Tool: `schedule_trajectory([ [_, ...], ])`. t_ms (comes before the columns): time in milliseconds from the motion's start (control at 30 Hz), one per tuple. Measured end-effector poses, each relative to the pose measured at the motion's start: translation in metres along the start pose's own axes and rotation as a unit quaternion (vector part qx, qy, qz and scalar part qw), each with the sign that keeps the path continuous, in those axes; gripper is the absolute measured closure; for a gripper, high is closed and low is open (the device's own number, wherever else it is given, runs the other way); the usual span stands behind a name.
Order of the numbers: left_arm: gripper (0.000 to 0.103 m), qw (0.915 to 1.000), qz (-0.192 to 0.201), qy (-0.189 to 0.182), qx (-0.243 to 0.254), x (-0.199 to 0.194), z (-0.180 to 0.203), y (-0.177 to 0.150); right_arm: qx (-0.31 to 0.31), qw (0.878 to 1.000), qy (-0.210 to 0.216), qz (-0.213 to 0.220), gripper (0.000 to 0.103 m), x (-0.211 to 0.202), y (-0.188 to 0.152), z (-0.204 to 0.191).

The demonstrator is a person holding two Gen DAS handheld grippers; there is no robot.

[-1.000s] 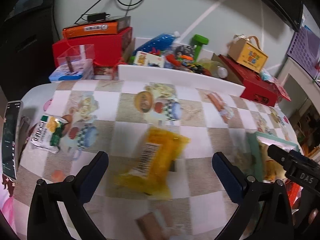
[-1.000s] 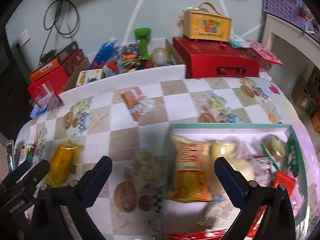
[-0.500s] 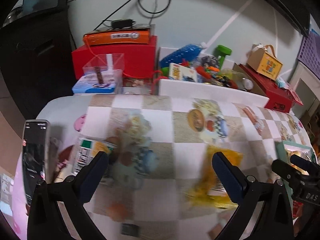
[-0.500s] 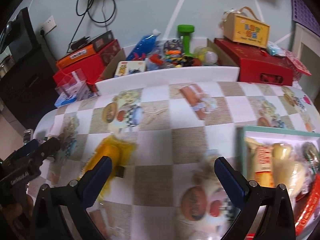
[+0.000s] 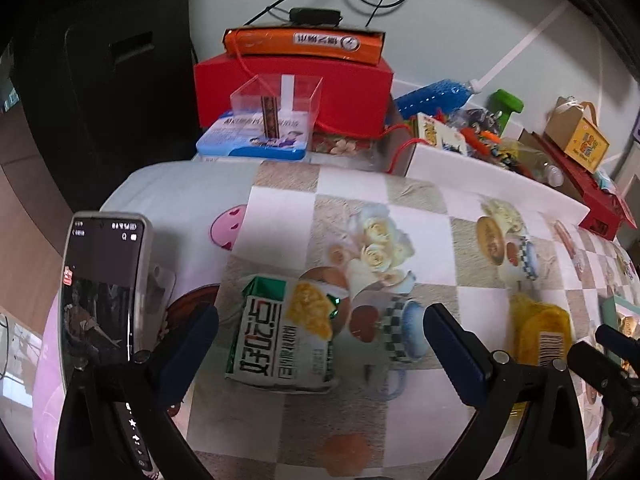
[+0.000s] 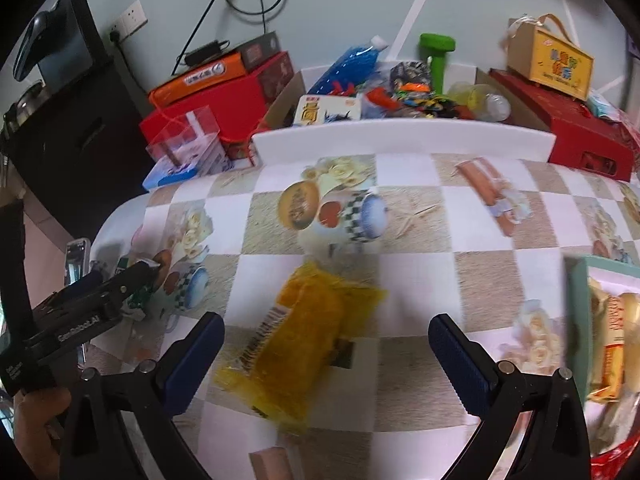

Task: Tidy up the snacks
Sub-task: 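Grasp the yellow bread bag with the right tool while the left tool grasps the corn packet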

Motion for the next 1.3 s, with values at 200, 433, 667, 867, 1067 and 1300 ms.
schedule_trajectory([
  [200,0.012,1.0,-0.007,0.002,-0.004,0.008,0.0,-0.002,0.004,1.0,-0.006,-0.01,0.0,0.014,-0.004,-0.007],
  [433,0.027,0.9997,-0.02,0.017,0.001,0.017,0.001,-0.008,0.012,0.999,-0.025,-0.018,0.0,0.031,-0.007,-0.005],
  [667,0.046,0.9995,-0.029,0.008,0.01,0.023,0.012,-0.011,0.034,0.999,-0.039,-0.015,0.007,0.033,-0.01,0.009],
  [867,0.049,0.9991,-0.028,-0.008,0.029,0.023,0.028,-0.011,0.046,0.998,-0.038,-0.016,0.022,0.029,-0.011,0.019],
  [1067,0.049,0.9986,-0.03,-0.023,0.038,0.022,0.045,-0.014,0.054,0.998,-0.033,-0.023,0.052,0.025,-0.015,0.028],
  [1300,0.051,0.9982,-0.03,-0.048,0.022,0.016,0.06,-0.019,0.062,0.997,-0.032,-0.024,0.057,0.015,-0.018,0.046],
])
Point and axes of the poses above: each gripper's, at about its wrist camera, not at the fingertips, and x roughly the way its jaws point, z to its right, y to its top, the point moved 3 cm from there along x, roughly the way its jaws point, and after that the axes turned 4 degrees about x, right-handed, at the moved point
